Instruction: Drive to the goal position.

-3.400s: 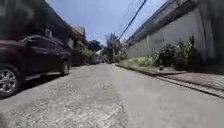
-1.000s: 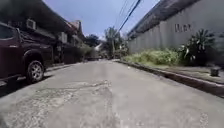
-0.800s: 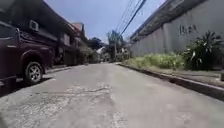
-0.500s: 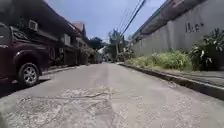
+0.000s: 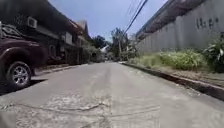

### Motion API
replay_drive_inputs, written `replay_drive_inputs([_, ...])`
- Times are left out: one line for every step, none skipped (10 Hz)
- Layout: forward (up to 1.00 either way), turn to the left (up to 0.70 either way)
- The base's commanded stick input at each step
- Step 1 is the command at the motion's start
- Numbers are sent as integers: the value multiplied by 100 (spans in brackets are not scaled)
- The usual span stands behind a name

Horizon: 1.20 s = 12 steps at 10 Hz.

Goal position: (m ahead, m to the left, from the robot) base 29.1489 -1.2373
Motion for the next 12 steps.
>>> replay_drive_inputs([100, 1])
replay_drive_inputs([100, 1])
replay_drive_inputs([100, 1])
replay_drive_inputs([100, 1])
replay_drive_inputs([100, 1])
replay_drive_inputs([100, 1])
replay_drive_inputs([100, 1])
replay_drive_inputs([100, 1])
replay_drive_inputs([100, 1])
replay_drive_inputs([100, 0])
replay_drive_inputs([100, -39])
replay_drive_inputs([100, -39])
